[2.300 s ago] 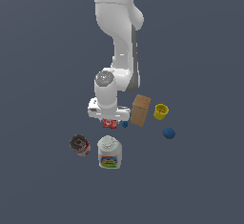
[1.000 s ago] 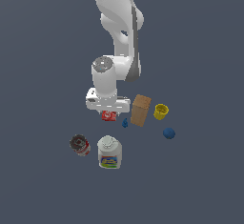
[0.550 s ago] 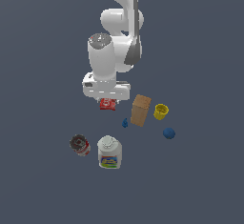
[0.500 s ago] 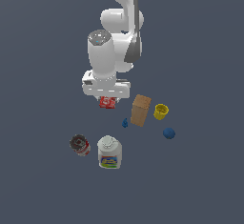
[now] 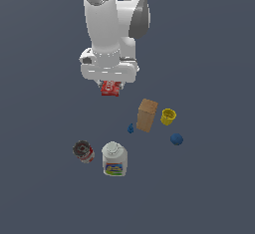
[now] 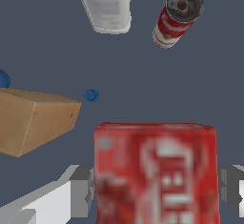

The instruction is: Pick up a designated object from a clutter of objects.

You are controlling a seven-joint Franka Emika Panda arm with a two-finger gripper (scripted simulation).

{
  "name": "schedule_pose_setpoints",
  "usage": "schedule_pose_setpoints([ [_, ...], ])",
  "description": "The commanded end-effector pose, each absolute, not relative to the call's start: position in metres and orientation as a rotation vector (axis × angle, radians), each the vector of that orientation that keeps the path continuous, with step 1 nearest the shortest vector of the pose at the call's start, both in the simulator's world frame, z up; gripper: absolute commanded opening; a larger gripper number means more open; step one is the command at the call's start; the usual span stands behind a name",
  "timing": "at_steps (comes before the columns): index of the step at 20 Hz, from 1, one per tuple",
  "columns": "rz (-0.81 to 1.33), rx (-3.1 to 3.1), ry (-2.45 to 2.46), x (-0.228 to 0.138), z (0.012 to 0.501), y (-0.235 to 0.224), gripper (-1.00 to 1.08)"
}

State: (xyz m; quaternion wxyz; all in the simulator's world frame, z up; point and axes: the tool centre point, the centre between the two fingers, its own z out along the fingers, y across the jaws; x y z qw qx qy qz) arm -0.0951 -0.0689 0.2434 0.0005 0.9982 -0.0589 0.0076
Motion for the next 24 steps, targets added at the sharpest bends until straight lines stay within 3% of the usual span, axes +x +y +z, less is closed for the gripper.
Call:
schedule_pose_setpoints([
  [1, 0.019, 3.135, -0.185, -0.102, 0.266, -0.069, -1.0],
  [13, 0.004, 3.136, -0.184, -0.124, 0.352, -0.071, -1.0],
  [24, 0.0, 3.136, -0.184, -0.128, 0.38, -0.072, -1.0],
])
